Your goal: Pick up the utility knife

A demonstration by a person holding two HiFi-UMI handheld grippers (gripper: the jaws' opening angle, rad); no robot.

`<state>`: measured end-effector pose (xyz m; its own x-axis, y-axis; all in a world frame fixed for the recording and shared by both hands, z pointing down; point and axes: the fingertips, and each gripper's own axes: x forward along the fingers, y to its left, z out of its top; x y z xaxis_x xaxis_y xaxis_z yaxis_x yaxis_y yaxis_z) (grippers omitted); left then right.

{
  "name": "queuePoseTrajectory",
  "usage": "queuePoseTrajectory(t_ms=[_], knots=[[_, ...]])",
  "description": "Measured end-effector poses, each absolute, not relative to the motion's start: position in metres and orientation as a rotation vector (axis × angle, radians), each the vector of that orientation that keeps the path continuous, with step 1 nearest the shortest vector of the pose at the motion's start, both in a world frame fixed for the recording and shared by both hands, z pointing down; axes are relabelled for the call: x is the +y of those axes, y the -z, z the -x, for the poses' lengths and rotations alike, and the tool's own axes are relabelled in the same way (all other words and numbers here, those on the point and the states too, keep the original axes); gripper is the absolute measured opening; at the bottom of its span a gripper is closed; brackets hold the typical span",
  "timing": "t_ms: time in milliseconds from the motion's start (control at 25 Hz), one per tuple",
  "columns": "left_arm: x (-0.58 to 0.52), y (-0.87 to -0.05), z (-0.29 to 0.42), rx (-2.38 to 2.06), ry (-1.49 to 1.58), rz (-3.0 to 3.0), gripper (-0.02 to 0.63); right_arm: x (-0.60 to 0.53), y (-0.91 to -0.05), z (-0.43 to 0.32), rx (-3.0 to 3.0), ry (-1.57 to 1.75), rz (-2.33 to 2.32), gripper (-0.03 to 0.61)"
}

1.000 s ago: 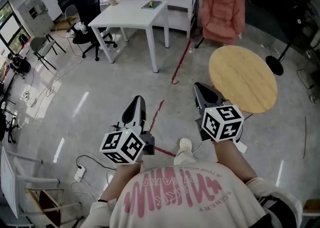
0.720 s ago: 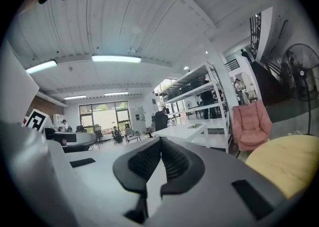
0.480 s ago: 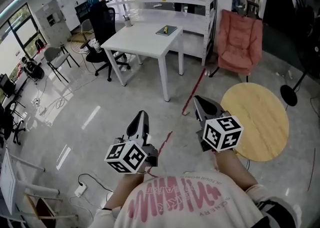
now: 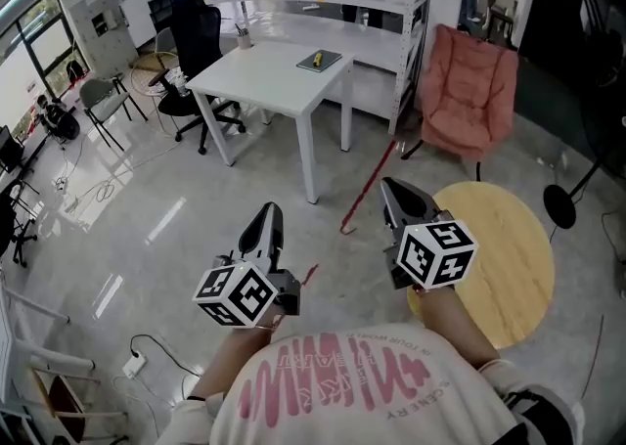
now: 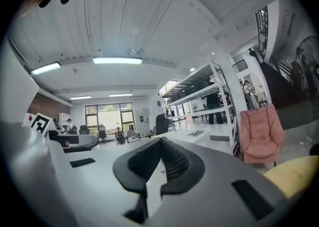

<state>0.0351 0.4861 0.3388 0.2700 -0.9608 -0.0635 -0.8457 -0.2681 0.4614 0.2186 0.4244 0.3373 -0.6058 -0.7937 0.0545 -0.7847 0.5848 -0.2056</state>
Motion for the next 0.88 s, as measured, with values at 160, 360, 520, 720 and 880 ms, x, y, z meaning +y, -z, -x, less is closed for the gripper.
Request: queuePoseTrajectory(t_ms=[160, 360, 520, 720, 880], knots=[[0.464, -0.36, -0.037, -1.63, 0.46, -2.129, 0.025, 0.408, -0.361, -0.217, 2.806, 0.402, 1.352, 0.016], [0.432, -0.376, -0.041, -1.607, 0.43, -2.101, 0.025, 0.381, -0.377, -0.225, 2.795, 0.424, 1.409, 0.015], [0.381, -0.382, -0.045, -1.573, 0.429, -2.122, 0.025, 0.337, -0.386, -0.233, 2.752, 0.487, 1.426, 0.016], [0.301, -0.378, -0.049, -1.502, 0.409, -2.17, 0.025, 0.267, -0.391, -0.235, 2.718, 0.541, 1.494, 0.016], [0.22, -0.367, -0.041, -1.438, 0.403, -2.17, 0.025, 0.201, -0.378, -0.223, 2.7, 0.561, 1.534, 0.016]])
